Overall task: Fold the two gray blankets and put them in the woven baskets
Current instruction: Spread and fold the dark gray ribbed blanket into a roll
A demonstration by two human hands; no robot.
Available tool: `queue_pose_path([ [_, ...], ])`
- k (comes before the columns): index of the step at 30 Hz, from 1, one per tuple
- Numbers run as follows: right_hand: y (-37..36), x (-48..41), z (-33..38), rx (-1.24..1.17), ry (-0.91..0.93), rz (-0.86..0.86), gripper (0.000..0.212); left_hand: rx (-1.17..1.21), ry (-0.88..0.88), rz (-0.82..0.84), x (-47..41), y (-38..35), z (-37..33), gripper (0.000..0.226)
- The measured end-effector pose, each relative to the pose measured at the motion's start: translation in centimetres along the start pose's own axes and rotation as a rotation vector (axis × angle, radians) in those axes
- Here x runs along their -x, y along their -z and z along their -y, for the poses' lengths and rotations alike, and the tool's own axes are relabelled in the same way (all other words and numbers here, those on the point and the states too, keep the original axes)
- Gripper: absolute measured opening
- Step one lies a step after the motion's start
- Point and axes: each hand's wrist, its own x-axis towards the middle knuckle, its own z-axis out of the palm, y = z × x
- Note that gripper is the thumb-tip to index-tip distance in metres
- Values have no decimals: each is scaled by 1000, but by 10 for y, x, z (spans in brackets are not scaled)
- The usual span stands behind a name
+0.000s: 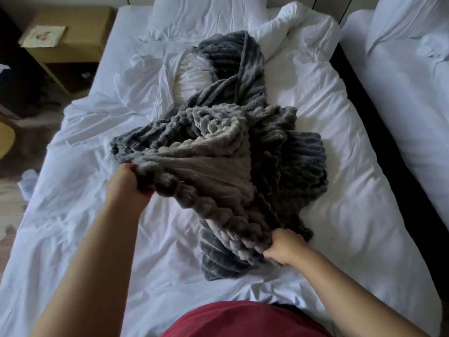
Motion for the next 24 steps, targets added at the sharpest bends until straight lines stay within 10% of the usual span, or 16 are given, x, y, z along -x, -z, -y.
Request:
queue_pose_path([
  [3,8,-4,-7,-88,-7,-262,21,106,15,-75,-23,36,-20,45],
  [7,26,-2,12,-109,38,-397,32,-593,-122,-357,-10,51,11,30],
  [10,44,10,49,-418,175,-314,12,-757,-383,142,25,26,43,44],
  [13,53,28,90,-470,522,-338,15,-1026,-176,778,52,-3,66,74],
  [15,55,30,96,-411,593,-329,30,-1245,-134,866,50,-14,67,87],
  [20,35,11,61,-327,415,81,47,-1850,-250,1159,32,0,52,19],
  [24,-18,-13,39,266,295,-111,35,-1818,-168,1125,21,28,44,22],
])
